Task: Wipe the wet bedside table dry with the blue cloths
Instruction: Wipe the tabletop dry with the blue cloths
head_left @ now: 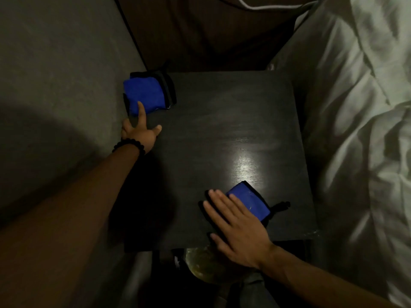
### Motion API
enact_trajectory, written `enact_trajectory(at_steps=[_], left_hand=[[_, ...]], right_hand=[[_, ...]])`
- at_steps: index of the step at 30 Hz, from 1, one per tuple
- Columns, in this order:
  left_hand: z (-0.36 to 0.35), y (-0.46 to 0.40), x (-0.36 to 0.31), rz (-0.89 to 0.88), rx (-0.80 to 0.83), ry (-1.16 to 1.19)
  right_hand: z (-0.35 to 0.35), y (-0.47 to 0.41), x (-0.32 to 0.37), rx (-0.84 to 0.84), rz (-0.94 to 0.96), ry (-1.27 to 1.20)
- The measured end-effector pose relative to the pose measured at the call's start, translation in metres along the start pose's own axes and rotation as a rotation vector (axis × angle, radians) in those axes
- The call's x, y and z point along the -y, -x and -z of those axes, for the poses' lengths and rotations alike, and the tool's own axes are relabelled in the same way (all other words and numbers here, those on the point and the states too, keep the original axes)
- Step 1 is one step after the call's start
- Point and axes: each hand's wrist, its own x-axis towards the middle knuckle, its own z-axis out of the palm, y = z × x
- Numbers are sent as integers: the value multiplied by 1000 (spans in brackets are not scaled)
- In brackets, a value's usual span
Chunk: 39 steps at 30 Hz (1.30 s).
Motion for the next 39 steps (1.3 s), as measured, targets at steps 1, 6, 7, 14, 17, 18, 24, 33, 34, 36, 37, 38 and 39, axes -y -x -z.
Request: enact_trajectory(at_steps=[1, 6, 7, 14, 17, 18, 24, 33, 34, 36, 37, 38, 39], left_hand=[[0, 0, 0, 1, 5, 2], [0, -1, 2, 1, -2, -15], [0, -1, 2, 1, 1, -17], [-1, 0, 0, 10, -7, -29], [0, 1, -1, 12, -8, -27], [0, 1, -1, 10, -8, -27], [-1, -1, 3, -13, -6, -16], [-2, -4, 4, -25, -16, -23], [-1, -4, 4, -22, -8, -21], [0, -3, 3, -22, -1, -26], [0, -3, 3, -24, -1, -29], [0, -2, 3, -25, -3, -31], [0, -2, 3, -26, -7, -37]], right_hand=[[1, 4, -3, -17, -53, 3], [1, 13, -9, 18, -131, 50], [0, 12, -7, 18, -119, 58], [0, -17, 18, 11, 43, 41], [-1, -36, 35, 41, 95, 37], [-2, -43, 41, 48, 108, 36], [-3, -72, 68, 74, 146, 30], [-3, -112, 102, 34, 199, 28], [-5, -116, 104, 12, 227, 11], [-12, -125, 109, -27, 280, -47], [-15, -130, 112, -38, 308, -64], [-18, -134, 116, -40, 337, -63], [-21, -137, 119, -28, 367, -49]])
